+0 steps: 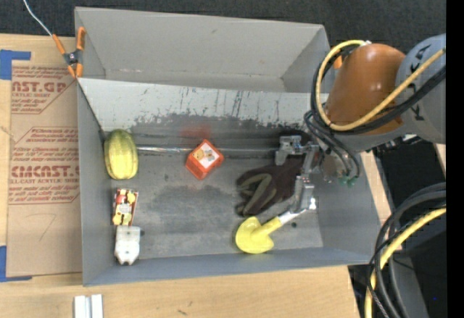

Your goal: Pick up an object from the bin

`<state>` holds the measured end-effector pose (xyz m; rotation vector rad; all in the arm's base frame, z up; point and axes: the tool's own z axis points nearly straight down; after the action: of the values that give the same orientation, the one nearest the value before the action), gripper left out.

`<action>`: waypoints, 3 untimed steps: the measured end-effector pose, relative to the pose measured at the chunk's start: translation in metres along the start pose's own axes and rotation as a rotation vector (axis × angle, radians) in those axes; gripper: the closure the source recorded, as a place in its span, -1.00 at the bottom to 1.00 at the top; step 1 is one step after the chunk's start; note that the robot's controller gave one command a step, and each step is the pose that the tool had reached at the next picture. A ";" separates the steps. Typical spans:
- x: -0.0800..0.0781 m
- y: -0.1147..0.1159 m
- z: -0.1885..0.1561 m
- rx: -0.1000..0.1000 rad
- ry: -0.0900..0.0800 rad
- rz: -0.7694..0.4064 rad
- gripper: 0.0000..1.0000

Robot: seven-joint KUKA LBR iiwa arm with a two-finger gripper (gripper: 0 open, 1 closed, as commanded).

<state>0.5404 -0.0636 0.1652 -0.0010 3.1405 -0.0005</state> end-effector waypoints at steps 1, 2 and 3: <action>-0.004 0.009 0.067 -0.001 -0.001 0.086 -1.00; 0.001 0.006 0.039 0.000 -0.002 0.077 1.00; 0.001 0.006 0.039 0.000 -0.001 0.077 1.00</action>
Offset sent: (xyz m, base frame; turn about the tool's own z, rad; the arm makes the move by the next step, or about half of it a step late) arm -0.0015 0.0055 -0.0384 0.0775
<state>0.5393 -0.0573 0.1264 0.1192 3.1368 -0.0009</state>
